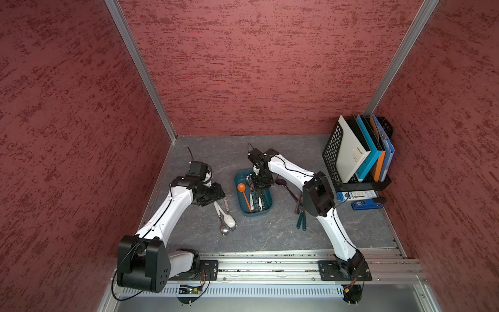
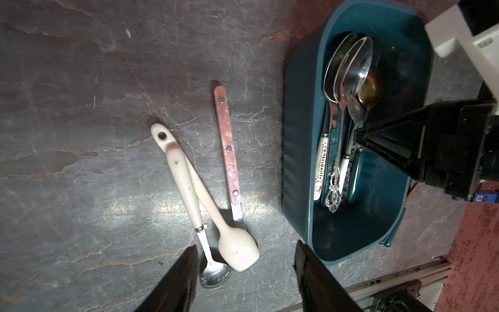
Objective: Put the spoon into the storage box
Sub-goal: Place the spoon in the storage box, then pick up the spoon from the center of the board.
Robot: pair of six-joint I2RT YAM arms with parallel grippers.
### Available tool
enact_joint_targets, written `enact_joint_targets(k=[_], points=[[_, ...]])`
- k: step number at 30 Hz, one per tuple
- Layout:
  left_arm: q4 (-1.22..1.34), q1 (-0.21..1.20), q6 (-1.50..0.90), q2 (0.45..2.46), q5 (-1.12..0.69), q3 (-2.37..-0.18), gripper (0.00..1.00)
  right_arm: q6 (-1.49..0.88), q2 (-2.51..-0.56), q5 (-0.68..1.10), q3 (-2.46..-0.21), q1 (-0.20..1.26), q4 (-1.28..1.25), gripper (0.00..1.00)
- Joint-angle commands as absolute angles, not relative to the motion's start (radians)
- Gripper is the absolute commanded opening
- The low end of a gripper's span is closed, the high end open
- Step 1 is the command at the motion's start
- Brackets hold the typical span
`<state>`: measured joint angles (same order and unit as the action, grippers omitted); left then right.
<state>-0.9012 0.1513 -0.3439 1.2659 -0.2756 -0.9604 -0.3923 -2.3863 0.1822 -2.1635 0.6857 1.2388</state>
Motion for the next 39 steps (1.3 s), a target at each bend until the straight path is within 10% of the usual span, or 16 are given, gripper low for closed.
enact_joint_targets(k=[1,20,39], points=[[-0.934,0.192,-0.308,1.29,-0.198,-1.016,0.61,-0.379,-2.261,0.137,-2.147,0.685,1.267,0.3],[-0.916,0.468,-0.242,1.527,-0.172,-1.223,0.62,-0.312,-1.845,0.092,-1.554,0.439,1.103,0.23],[-0.911,0.488,-0.314,1.558,-0.172,-1.212,0.62,-0.232,-1.915,0.146,-1.392,0.265,0.946,0.19]])
